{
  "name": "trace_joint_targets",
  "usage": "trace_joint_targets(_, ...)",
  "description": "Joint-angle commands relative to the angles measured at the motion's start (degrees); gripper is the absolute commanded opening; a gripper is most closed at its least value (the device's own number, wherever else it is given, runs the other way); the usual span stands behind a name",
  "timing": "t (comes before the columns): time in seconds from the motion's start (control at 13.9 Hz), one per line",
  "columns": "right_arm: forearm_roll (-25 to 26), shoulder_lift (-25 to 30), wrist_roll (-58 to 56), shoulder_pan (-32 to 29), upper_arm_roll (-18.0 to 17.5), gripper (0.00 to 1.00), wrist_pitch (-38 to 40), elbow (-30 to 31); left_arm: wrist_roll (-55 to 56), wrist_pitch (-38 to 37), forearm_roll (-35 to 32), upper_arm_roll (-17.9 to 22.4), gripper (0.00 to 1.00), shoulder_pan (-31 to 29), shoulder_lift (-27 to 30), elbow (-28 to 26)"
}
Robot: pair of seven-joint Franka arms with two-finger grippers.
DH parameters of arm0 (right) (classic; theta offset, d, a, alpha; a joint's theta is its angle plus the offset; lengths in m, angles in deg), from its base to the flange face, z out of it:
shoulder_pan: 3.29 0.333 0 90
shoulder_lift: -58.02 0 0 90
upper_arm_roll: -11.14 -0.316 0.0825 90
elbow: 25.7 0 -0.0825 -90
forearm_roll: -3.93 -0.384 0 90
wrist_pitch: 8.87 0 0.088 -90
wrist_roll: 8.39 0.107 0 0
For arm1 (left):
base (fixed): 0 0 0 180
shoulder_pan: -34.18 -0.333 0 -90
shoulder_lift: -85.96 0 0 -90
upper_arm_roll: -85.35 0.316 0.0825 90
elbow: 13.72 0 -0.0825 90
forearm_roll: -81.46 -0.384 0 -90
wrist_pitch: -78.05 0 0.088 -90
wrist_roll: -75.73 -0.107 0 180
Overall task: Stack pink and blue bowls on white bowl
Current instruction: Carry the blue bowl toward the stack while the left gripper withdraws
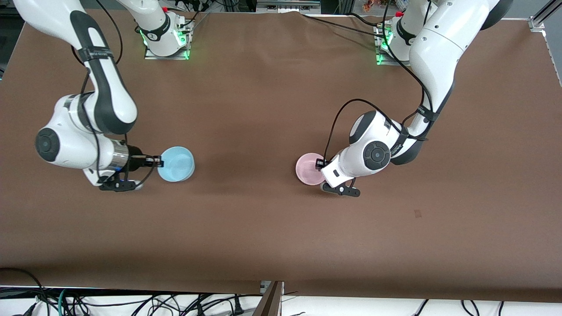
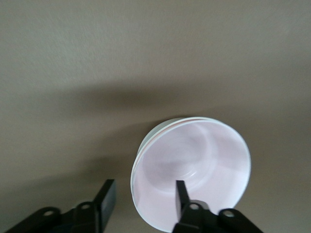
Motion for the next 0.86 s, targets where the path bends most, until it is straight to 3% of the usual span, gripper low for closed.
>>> trace_joint_targets(0.0,-0.7,0.2,6.0,-0.2,-3.2,0.00,0.4,-0.7,0.8,-5.7,-1.4,0.7,1.00,-0.1,7.1,0.2)
trace_joint_targets(0.22,-0.7,-0.5,10.6,1.6,-5.3,0.00,-2.1,-0.7,0.6,-10.0,-1.4,0.9,1.00,-1.5,14.0,0.4)
trace_joint_targets(0.58,-0.7,-3.0,23.9,10.2,-5.7,0.00,-11.0,-1.6,0.5,-20.7,-4.7,1.0,1.00,-4.6,24.8,0.9)
trace_joint_targets(0.79,-0.7,-6.4,33.9,15.9,-5.6,0.00,-13.8,-6.0,0.5,-27.7,-4.7,1.0,1.00,-7.9,27.1,5.8)
